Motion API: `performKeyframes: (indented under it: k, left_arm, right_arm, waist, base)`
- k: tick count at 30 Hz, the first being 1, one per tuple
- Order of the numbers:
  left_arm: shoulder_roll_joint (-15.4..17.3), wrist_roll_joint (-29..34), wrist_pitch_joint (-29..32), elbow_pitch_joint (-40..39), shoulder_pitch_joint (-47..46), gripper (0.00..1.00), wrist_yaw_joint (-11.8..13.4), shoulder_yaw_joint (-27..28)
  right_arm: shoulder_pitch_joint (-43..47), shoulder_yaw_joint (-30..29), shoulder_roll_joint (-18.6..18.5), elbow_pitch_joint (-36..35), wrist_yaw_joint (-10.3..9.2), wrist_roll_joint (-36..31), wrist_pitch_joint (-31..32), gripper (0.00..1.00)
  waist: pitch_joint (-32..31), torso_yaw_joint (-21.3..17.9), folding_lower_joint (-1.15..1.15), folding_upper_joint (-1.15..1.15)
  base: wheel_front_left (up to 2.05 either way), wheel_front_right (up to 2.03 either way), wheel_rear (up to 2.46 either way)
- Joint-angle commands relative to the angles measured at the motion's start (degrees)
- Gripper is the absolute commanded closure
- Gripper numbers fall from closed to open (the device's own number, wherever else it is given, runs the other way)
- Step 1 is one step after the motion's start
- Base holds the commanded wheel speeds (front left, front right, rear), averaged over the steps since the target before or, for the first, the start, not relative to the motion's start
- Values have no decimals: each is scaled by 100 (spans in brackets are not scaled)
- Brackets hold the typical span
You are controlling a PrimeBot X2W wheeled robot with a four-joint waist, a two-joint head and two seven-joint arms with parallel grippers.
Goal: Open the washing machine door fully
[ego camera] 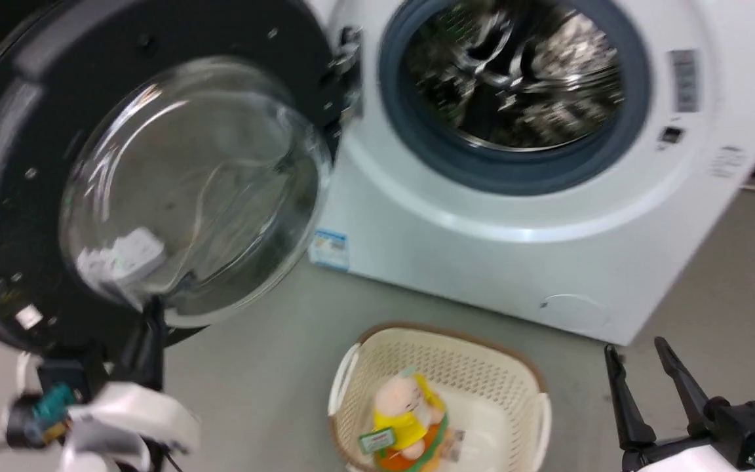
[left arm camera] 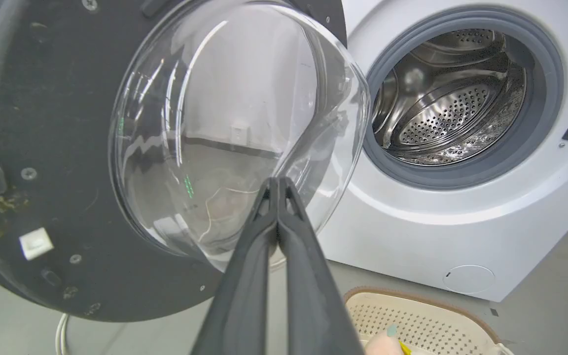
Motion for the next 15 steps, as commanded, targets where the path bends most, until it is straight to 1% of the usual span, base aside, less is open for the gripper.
performKeyframes:
  k: [1, 6, 9, 15]
  left_arm:
    - [-157, -23, -110, -189, 259, 100, 81, -47]
    - [-538, -22, -398, -510, 801, 100, 248, -193]
    - [-734, 37, -527, -578, 998, 100, 286, -321]
    - [-1000, 252, -654, -553, 1206, 100, 414, -420]
  right_arm:
    - [87, -48, 66, -62, 6, -58, -24, 0]
    - [102, -196, 141, -269, 6, -207, -24, 0]
    - [127, -179, 157, -336, 6, -312, -24, 0]
    - [201, -225, 171, -430, 6, -379, -25, 0]
  waist:
    - [-324, -440, 2, 0]
    - [-436, -878, 2, 0]
    - [-450, -1128, 2, 0]
    - [-405, -1436, 2, 0]
  base:
    - [0, 0, 0]
    - [0, 0, 0]
    - [0, 0, 0]
    - [0, 0, 0]
